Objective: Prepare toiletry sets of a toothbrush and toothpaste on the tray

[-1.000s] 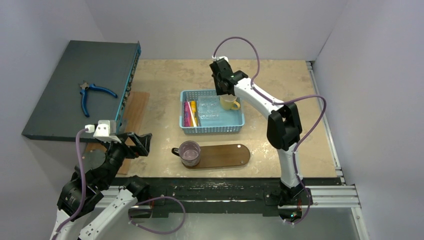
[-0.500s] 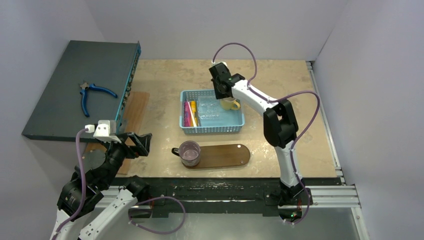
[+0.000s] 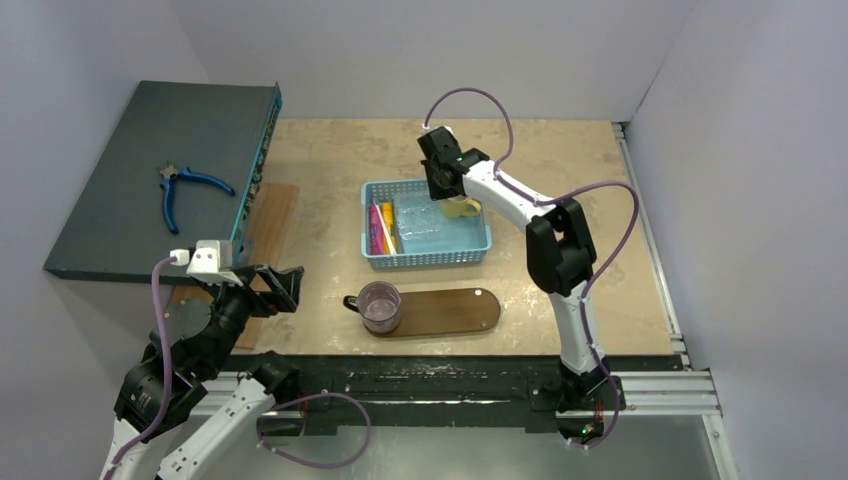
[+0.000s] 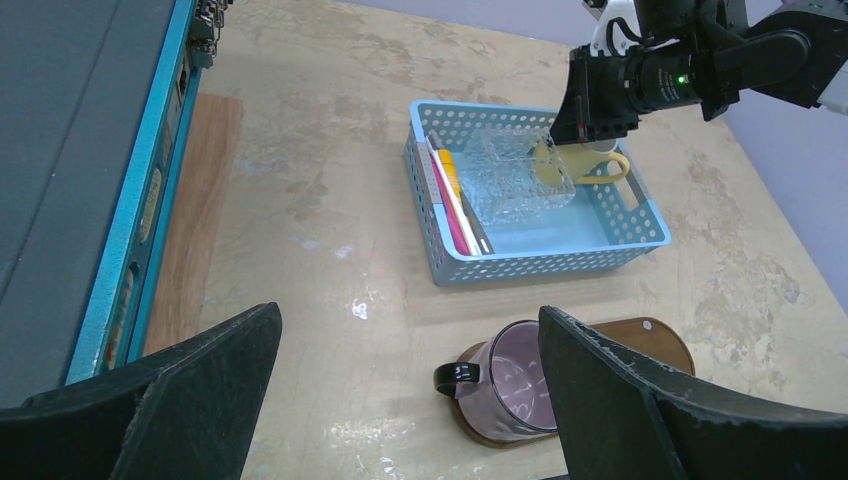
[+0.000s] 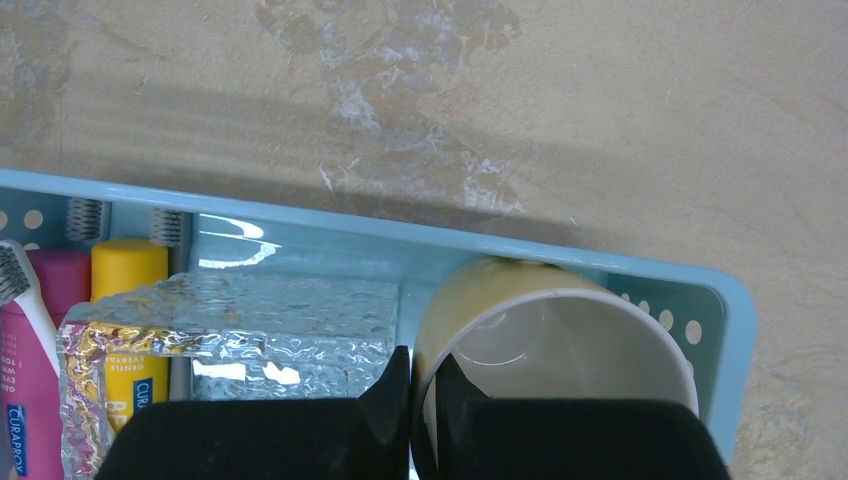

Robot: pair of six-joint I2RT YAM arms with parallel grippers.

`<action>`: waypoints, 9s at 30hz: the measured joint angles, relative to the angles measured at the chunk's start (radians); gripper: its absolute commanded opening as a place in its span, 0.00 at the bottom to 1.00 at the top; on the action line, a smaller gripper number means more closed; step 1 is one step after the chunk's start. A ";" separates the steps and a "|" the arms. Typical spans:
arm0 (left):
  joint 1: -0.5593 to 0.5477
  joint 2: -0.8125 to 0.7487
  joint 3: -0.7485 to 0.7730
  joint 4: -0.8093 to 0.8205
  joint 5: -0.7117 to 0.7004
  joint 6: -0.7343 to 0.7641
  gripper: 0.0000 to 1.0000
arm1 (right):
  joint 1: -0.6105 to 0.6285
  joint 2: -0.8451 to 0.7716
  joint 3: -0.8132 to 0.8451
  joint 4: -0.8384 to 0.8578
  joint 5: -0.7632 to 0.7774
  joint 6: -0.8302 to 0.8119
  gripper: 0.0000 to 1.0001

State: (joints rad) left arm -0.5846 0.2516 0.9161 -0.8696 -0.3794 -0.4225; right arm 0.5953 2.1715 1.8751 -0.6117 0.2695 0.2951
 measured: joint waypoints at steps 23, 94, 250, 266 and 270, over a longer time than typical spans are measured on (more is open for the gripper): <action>0.001 0.003 0.000 0.000 -0.003 0.000 1.00 | 0.023 -0.356 -0.167 -0.039 0.047 -0.046 0.00; 0.002 0.011 0.000 -0.001 -0.002 0.000 1.00 | 0.382 -0.816 -0.829 -0.217 0.023 0.169 0.00; 0.002 0.018 0.000 -0.011 0.005 0.014 1.00 | 0.485 -0.721 -0.533 -0.164 0.265 0.532 0.00; 0.002 0.016 0.000 -0.011 0.006 0.014 1.00 | 0.576 -0.710 -0.638 -0.205 0.261 0.691 0.00; 0.002 0.016 0.000 -0.011 0.006 0.014 1.00 | 0.583 -0.684 -0.640 -0.214 0.263 0.725 0.00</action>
State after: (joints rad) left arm -0.5827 0.2676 0.9165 -0.8810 -0.3737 -0.4084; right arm 1.1786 1.4872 1.2354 -0.8257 0.5323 1.0199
